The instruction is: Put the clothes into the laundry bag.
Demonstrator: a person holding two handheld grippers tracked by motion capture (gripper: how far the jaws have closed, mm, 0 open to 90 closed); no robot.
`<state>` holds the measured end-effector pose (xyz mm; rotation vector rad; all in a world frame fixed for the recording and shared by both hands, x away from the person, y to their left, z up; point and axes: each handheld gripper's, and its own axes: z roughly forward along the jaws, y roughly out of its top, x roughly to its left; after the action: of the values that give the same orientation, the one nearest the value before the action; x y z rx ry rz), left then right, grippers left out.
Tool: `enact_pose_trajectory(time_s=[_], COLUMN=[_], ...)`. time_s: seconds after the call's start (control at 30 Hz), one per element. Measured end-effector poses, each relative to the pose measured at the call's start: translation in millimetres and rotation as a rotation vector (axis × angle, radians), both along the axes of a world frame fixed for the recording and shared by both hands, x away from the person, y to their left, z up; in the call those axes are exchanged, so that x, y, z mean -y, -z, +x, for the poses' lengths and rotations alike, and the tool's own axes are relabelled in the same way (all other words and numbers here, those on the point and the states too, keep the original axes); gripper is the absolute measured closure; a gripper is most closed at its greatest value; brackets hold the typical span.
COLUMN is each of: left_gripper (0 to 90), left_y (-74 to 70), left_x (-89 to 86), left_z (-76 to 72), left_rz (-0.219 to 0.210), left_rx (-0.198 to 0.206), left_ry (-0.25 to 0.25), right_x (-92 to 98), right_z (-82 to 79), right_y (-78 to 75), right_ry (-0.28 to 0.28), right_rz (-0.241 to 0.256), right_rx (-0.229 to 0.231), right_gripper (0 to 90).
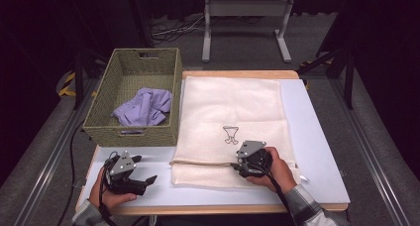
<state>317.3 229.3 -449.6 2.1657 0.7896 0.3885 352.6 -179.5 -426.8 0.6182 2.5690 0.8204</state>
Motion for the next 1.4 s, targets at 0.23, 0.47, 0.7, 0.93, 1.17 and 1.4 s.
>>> enact_pose_trajectory(time_s=[0.23,0.47,0.7,0.93,1.17,1.4], left_gripper=[13.1,13.0,12.9,12.9,12.9,12.7], left_y=[0.6,1.5,2.2,2.8,3.1,2.9], left_x=[0.4,1.4,2.6,3.1,3.1,3.8], left_z=[0.2,0.6,0.9,1.1,1.4,1.1], left_rz=[0.002,0.004,0.018,0.017,0.017,0.011], left_rx=[-0.004,-0.012,-0.013,-0.018,-0.021,-0.024], left_ry=[0.002,0.008,0.015,0.015,0.015,0.013], right_x=[-1.6,-2.5,-2.2,-3.3,-5.5,-6.8], right_z=[3.9,7.7,6.9,4.5,2.7,0.5], right_y=[2.4,1.9,-1.2,-3.6,-15.6,-28.0], right_ry=[-0.013,-0.031,-0.023,-0.026,-0.016,-0.008], right_rz=[0.008,0.024,0.029,0.013,0.034,0.069], right_rx=[-0.033,-0.060,-0.045,-0.008,0.068,0.138], right_gripper=[58.6,72.1,84.3,87.0,87.6,88.0])
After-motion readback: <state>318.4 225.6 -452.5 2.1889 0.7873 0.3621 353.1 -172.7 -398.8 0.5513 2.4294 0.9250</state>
